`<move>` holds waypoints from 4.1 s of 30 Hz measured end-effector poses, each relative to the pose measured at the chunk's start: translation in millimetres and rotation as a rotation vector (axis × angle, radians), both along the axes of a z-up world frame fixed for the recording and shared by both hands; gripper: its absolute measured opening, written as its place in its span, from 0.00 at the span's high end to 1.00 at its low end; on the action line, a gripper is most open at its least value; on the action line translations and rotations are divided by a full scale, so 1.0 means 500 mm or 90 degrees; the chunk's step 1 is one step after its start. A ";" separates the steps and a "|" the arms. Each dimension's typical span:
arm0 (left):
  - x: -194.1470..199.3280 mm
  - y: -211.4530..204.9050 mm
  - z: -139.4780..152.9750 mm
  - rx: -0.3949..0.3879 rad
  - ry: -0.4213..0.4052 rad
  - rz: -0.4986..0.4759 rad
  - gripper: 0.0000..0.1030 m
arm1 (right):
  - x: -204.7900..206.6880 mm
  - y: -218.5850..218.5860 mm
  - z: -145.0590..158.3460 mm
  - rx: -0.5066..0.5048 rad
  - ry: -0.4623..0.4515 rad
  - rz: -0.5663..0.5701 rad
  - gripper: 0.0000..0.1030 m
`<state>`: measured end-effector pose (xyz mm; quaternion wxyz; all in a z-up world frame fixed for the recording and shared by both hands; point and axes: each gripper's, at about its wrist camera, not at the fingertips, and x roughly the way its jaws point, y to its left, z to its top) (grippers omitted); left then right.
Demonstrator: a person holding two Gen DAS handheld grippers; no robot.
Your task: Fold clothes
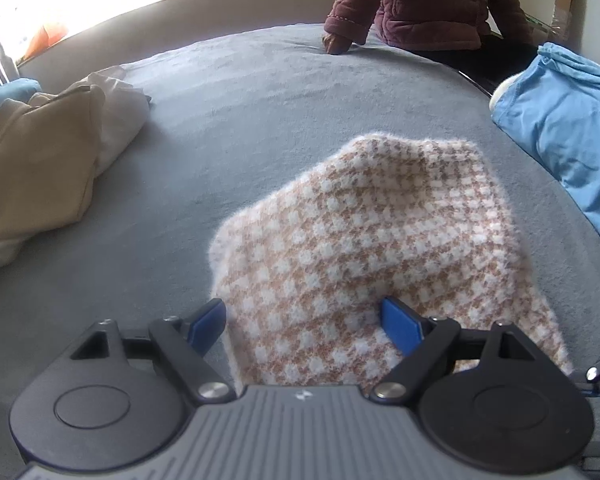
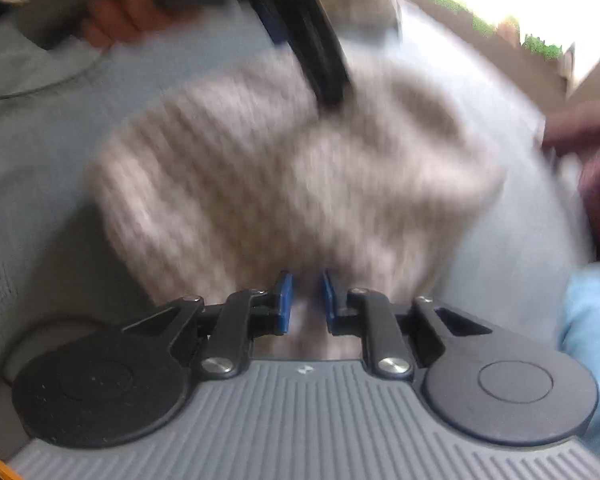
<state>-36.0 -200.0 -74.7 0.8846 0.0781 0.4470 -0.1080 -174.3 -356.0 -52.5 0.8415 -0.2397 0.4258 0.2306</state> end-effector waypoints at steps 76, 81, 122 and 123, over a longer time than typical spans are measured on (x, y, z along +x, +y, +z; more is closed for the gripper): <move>0.027 0.118 -0.096 -0.457 0.280 -0.095 0.04 | 0.231 -0.263 -0.123 0.819 0.295 -0.264 0.42; -0.017 0.044 -0.030 -0.464 0.270 -0.160 0.06 | 0.174 -0.322 -0.058 0.831 0.264 -0.253 0.42; -0.226 -0.809 -0.209 -0.550 0.411 -0.424 0.11 | -0.232 -1.102 0.046 0.457 0.287 -0.489 0.10; -0.201 -0.813 -0.216 -0.551 0.420 -0.431 0.11 | -0.238 -1.099 0.058 0.445 0.277 -0.493 0.10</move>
